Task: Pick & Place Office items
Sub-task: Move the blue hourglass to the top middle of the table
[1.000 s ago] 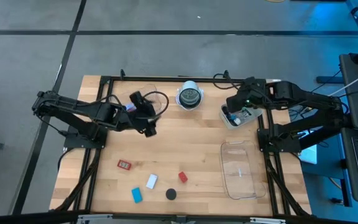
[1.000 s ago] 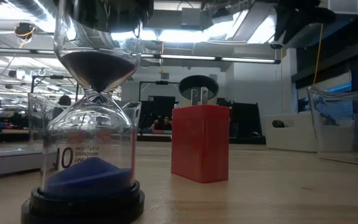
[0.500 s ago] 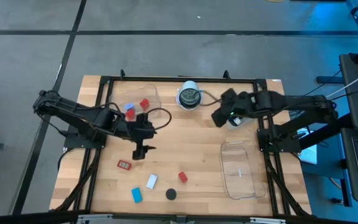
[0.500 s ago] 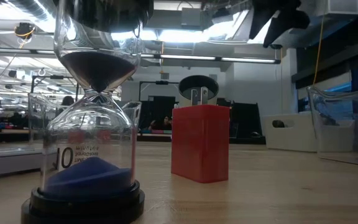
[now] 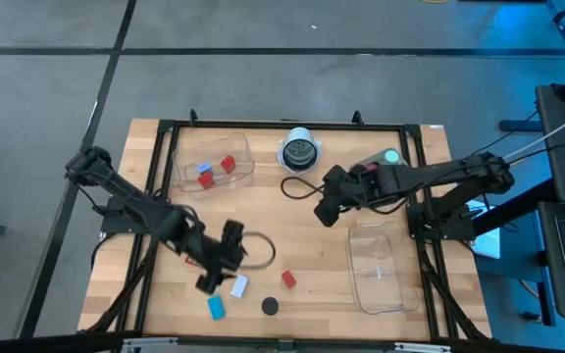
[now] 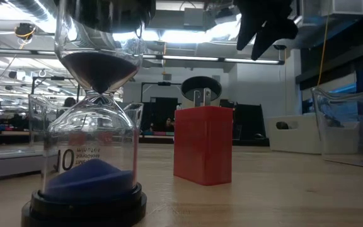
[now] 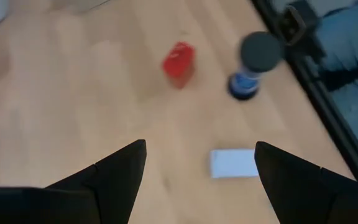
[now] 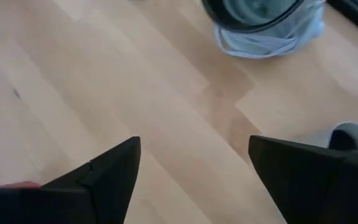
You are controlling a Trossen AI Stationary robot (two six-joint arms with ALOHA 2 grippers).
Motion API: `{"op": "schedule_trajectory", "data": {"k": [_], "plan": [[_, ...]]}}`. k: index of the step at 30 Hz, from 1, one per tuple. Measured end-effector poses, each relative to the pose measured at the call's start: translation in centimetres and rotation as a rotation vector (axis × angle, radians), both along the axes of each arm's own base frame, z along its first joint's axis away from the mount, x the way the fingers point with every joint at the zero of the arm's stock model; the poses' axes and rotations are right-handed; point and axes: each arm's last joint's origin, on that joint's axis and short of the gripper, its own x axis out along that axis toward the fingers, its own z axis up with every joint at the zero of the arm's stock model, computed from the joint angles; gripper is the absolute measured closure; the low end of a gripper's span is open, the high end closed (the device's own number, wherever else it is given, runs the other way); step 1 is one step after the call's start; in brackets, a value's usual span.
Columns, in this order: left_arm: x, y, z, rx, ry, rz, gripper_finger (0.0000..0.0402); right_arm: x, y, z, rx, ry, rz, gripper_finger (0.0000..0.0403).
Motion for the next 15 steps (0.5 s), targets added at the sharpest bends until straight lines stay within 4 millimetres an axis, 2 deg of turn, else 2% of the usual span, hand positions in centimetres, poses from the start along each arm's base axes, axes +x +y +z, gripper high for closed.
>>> {"op": "schedule_trajectory", "data": {"k": [10,15], "plan": [[2.0,-5.1,-3.4,0.034,-0.061,-0.188,0.0104,0.6,1.9,0.3,0.077,-0.120,-0.025,0.0099],[2.5,-6.9,-4.3,0.010,-0.109,-0.297,0.0103,0.9,2.6,0.6,0.104,-0.180,-0.023,0.0099]]}}
